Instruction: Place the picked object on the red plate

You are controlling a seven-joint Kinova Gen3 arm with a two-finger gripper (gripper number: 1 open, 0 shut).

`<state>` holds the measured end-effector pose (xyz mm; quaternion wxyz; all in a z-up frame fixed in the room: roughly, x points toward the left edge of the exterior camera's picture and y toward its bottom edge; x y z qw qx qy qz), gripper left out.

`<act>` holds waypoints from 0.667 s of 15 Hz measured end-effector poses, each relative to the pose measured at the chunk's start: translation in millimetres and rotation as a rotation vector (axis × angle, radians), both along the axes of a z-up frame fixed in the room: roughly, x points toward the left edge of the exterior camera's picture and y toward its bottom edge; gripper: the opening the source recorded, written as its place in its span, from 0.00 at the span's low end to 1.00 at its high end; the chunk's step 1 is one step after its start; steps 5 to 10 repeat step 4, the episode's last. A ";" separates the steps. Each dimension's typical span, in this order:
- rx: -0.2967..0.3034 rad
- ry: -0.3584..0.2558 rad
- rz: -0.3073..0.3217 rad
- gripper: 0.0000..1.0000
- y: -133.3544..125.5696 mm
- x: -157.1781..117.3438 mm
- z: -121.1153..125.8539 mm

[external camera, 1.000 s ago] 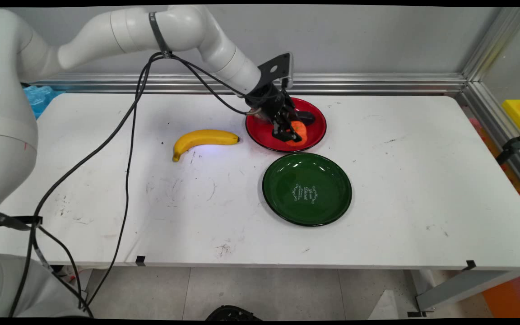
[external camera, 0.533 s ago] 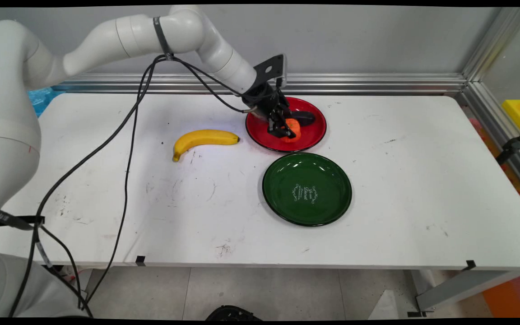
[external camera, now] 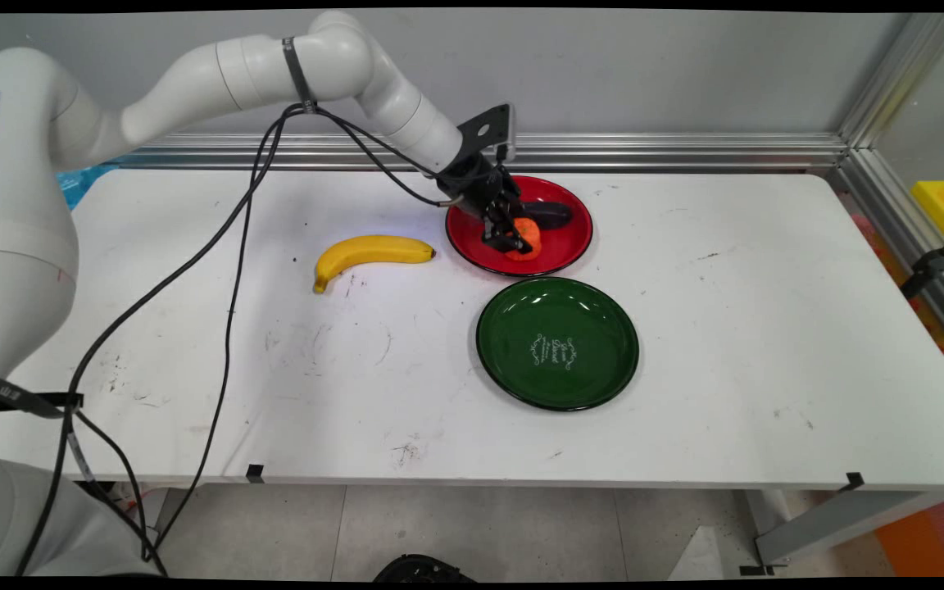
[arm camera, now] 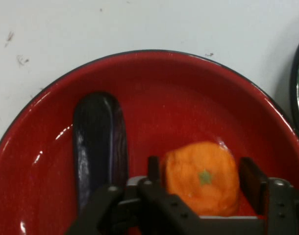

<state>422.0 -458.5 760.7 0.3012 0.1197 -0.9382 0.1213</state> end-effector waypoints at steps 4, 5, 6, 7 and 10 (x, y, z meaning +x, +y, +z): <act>0.002 0.008 0.004 1.00 -3.8 0.6 -0.2; 0.002 0.008 0.004 1.00 -3.8 0.6 -0.2; 0.002 0.008 0.004 1.00 -3.8 0.6 -0.2; 0.002 0.008 0.004 1.00 -3.8 0.6 -0.2; 0.002 0.008 0.004 1.00 -3.8 0.6 -0.2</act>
